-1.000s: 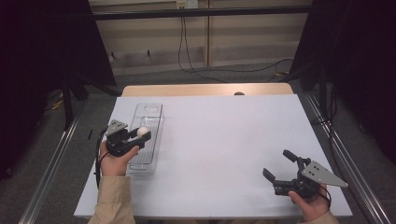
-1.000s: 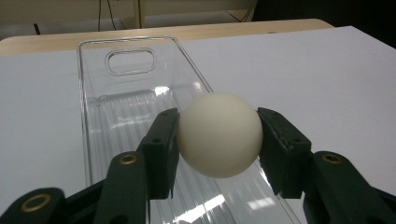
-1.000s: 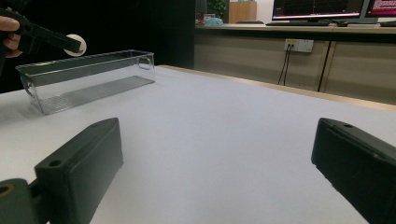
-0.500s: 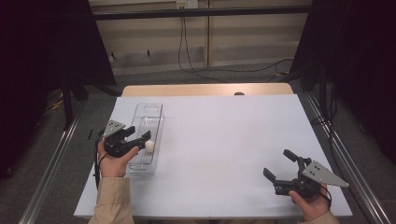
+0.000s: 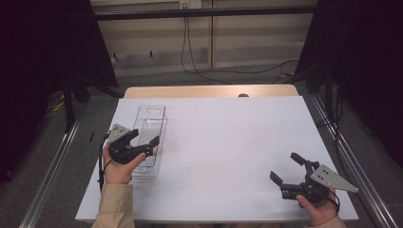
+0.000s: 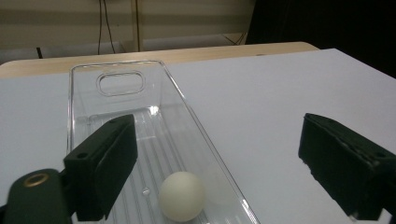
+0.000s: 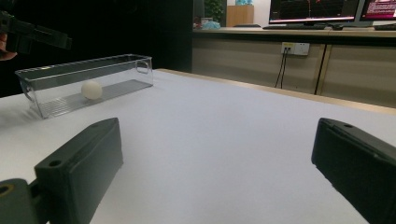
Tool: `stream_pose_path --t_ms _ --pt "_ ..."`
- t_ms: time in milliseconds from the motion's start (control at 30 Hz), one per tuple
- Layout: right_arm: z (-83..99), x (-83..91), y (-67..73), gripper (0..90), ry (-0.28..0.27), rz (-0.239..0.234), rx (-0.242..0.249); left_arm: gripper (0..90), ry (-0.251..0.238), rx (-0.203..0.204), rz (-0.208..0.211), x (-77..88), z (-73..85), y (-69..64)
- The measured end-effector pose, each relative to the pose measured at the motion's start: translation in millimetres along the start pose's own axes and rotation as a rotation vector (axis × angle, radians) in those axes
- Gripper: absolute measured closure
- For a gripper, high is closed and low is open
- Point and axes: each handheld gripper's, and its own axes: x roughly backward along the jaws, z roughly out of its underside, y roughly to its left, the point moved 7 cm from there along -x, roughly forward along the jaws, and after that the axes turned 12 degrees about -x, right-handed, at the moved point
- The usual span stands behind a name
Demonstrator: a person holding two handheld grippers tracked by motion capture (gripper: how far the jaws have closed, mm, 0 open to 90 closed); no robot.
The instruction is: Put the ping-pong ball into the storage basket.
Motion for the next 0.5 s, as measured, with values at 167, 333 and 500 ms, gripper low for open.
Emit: stream_pose_path --t_ms 167,333,500 --pt "0.2 -0.2 0.8 1.6 0.004 -0.004 0.006 6.6 -0.031 0.000 0.014 4.8 0.5 -4.3" --pt "0.1 0.1 0.7 1.6 0.003 -0.003 0.006 4.5 -0.048 -0.003 0.009 8.9 2.8 -7.1" --pt "0.1 0.5 0.8 1.6 0.001 -0.007 0.003 4.1 -0.059 -0.011 0.019 11.2 5.6 -11.5"
